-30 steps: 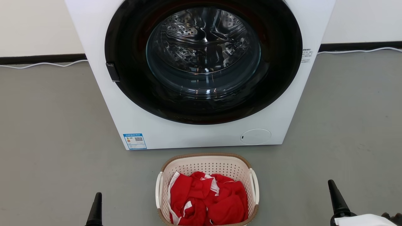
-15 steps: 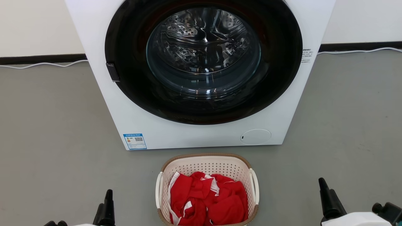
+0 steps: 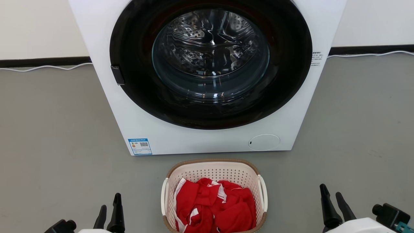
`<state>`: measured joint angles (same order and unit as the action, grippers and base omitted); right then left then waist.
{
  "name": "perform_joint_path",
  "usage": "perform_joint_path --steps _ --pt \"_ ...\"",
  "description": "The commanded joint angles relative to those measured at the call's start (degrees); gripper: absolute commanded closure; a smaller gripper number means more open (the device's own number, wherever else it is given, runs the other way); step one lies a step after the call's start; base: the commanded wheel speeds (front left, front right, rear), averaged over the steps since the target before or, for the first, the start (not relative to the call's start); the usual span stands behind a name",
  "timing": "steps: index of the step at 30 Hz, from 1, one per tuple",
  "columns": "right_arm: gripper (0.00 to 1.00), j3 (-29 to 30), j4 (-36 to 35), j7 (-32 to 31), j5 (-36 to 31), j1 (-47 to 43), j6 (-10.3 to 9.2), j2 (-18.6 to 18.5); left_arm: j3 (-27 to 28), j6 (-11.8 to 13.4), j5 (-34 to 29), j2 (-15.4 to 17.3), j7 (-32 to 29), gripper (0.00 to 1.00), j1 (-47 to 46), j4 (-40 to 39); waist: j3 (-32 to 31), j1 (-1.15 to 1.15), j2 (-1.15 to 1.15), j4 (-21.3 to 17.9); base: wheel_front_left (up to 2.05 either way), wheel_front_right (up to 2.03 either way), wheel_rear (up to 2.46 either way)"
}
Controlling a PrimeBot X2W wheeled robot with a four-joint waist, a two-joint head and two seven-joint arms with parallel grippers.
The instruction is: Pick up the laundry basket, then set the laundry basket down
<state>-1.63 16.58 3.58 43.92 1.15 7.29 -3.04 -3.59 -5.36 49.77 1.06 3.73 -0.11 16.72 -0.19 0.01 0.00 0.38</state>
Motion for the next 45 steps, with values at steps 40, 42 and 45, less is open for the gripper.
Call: perform_joint_path --steps 40,42,45 --pt "0.00 -2.31 0.79 7.57 -28.75 0.83 0.16 0.06 -3.20 1.92 -29.18 1.42 7.37 0.00 -1.21 -3.13 -0.56 -0.01 0.00 0.15 0.00 0.00 0.00" --pt "0.00 -2.29 0.91 7.90 -30.01 0.73 0.17 0.10 -3.40 2.03 -30.50 1.45 7.71 0.00 -1.19 -3.20 -0.60 -0.01 0.00 0.21 0.00 0.00 0.00" --pt "0.00 -2.25 1.02 8.41 -32.10 0.66 0.17 0.14 -3.69 2.12 -32.48 1.51 8.22 0.00 -1.17 -3.28 -0.69 -0.01 0.00 0.29 0.00 0.00 0.00"
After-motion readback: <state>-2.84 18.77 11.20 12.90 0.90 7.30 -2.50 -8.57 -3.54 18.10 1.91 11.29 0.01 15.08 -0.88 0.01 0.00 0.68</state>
